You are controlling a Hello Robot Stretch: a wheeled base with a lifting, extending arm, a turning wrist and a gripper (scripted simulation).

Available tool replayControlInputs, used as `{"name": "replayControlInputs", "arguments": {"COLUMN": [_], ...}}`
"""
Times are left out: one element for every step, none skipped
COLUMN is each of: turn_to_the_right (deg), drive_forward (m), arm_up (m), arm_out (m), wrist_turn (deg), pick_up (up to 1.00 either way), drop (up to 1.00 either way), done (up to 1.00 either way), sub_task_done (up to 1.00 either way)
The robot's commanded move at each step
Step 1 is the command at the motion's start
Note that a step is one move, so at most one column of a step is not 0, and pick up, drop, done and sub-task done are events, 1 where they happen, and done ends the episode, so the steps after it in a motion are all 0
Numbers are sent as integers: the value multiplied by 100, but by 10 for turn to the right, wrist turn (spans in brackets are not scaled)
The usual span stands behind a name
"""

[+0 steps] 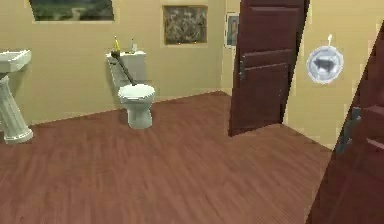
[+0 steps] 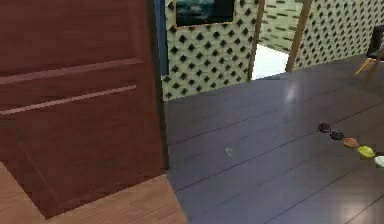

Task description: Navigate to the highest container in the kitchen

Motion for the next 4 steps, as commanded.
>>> {"name": "replayControlInputs", "arguments": {"turn_to_the_right": [0,0,30,0], "drive_forward": [100,100,0,5], "arm_up": [0,0,0,0], "arm_out": [0,0,0,0], "wrist_turn": [0,0,0,0], "pick_up": [0,0,0,0], "drop": [0,0,0,0], "done": [0,0,0,0], "sub_task_done": [0,0,0,0]}}
